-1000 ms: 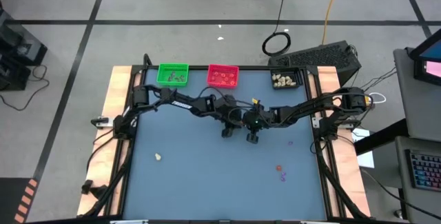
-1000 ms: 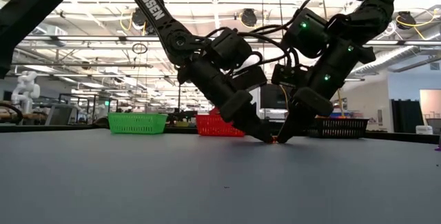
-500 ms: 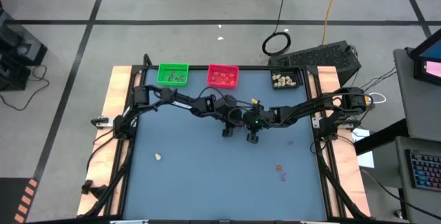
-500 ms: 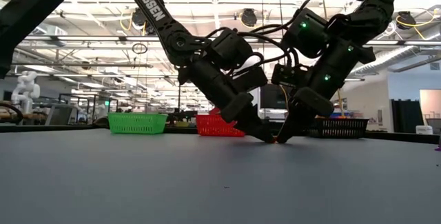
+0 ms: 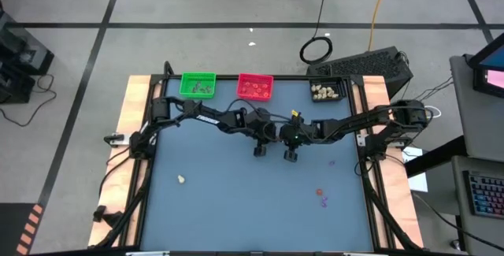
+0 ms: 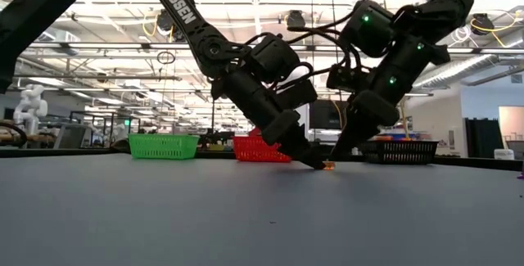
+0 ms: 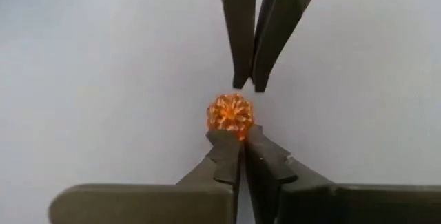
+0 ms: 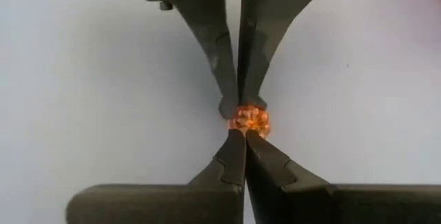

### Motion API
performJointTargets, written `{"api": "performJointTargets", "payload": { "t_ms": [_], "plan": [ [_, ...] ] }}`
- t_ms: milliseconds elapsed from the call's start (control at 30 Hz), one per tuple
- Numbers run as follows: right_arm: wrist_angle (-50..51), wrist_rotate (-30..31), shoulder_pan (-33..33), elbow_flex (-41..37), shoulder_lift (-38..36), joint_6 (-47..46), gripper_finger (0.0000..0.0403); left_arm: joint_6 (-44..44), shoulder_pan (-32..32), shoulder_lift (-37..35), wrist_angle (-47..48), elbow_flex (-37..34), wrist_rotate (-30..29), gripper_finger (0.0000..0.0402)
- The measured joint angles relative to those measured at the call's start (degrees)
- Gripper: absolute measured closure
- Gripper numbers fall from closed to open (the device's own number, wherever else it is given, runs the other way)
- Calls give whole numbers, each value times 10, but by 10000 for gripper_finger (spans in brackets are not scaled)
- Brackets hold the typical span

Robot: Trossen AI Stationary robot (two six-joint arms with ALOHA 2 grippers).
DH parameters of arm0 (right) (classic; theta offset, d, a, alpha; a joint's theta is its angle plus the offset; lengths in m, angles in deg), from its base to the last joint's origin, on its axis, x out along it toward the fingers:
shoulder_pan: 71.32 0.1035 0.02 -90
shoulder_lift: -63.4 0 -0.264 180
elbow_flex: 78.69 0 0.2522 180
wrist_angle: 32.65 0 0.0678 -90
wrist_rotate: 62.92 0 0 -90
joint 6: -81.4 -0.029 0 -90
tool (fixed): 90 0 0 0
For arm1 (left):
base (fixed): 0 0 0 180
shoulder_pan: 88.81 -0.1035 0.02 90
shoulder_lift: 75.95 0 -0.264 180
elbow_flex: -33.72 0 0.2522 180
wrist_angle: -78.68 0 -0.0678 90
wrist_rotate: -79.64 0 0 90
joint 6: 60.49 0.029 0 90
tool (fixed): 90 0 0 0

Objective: Sort Halloween decoration
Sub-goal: Put the orange pumpkin toy into the red bin

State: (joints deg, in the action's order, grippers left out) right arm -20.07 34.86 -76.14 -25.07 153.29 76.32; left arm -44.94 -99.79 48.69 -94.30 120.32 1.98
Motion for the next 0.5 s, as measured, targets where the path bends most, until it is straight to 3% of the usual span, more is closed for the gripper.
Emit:
{"api": "performJointTargets", "payload": {
  "t_ms": [300, 500],
  "plan": [
    [50, 3, 0, 0, -16, -13, 403, -3, 0, -1, 1, 0, 0, 398],
    [65, 14, 2, 0, -16, -22, 403, -65, -2, -1, 3, 0, 30, 368]
  ]
}}
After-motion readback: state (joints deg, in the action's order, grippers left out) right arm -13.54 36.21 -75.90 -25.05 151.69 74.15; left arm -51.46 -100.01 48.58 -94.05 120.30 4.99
